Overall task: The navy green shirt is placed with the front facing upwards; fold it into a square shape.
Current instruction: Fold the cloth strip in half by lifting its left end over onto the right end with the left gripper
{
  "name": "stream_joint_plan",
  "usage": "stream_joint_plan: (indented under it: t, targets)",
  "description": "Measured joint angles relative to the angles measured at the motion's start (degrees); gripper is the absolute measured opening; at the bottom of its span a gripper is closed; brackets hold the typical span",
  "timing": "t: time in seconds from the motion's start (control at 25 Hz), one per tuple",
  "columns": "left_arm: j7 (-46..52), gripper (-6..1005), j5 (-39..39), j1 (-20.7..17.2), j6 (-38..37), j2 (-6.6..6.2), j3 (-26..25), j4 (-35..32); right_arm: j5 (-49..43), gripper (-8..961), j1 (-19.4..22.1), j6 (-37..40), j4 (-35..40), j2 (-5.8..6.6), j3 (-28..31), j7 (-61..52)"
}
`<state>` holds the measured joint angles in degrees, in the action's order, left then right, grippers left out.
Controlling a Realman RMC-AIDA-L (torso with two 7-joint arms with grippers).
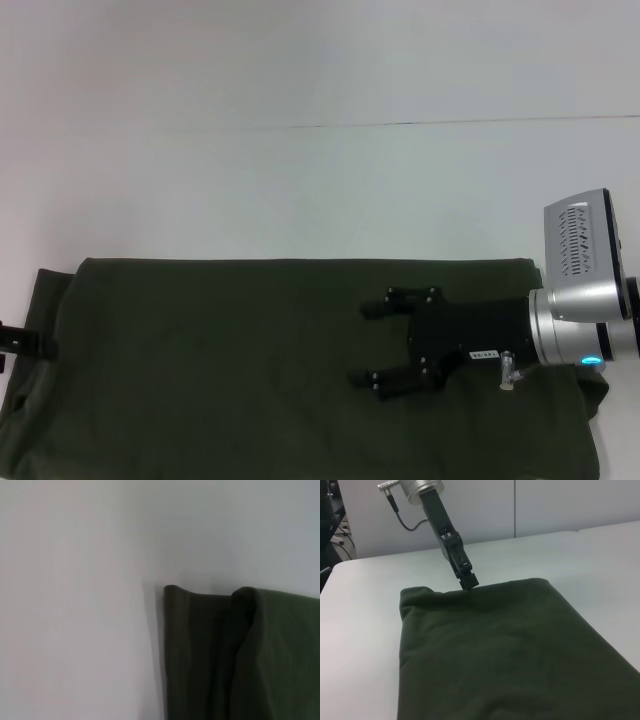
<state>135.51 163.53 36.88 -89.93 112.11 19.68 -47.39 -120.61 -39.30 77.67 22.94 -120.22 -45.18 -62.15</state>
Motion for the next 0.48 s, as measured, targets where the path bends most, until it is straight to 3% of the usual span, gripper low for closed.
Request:
stream_joint_plan:
  t: [0.48]
  targets:
    - [-0.1,880,0.1,0.1,0.3,-0.03,1.2,0.2,0.1,926,-0.4,-1.4,0.0,0.01,-1.2,-1.5]
